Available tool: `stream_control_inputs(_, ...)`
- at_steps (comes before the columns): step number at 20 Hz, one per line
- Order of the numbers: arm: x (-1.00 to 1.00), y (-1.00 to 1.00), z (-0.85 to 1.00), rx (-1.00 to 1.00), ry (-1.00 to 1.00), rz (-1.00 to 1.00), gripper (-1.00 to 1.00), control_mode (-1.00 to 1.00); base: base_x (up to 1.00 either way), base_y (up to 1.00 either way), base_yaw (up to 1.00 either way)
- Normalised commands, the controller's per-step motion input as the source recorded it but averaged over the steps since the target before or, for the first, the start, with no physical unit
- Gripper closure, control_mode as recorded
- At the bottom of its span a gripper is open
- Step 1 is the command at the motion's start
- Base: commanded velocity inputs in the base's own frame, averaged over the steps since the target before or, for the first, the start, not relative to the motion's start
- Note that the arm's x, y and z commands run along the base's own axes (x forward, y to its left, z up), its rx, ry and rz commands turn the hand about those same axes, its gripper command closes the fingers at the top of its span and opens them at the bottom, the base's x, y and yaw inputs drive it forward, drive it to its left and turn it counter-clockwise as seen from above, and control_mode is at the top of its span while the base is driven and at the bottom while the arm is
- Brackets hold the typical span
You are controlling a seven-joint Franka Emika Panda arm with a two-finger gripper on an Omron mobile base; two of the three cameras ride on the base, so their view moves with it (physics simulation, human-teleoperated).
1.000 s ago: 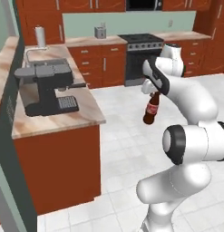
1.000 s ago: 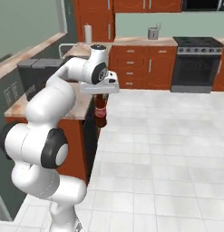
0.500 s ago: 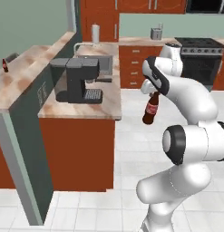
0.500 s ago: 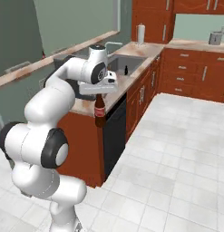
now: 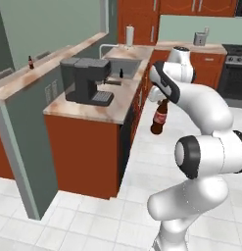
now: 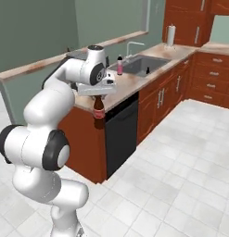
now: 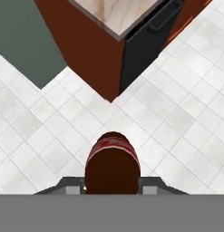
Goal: Place the large bottle from the dining counter next to the other large bottle outside the sink, and place the small bottle from the dining counter next to the other small bottle inside the sink.
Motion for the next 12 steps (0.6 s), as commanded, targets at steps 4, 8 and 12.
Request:
stream_control_inputs(4, 0.00, 0.00, 0.00, 0.00, 0.00, 0.00, 1.00, 1.00, 0.42, -0.81, 0.43)
stream_control_inputs(8, 0.00, 0.00, 0.00, 0.00, 0.00, 0.00, 1.00, 1.00, 0.82, -0.83, 0.47)
stream_control_inputs(12, 0.00, 0.00, 0.00, 0.00, 0.00, 0.00, 1.00, 1.00, 0.88, -0.75, 0.49)
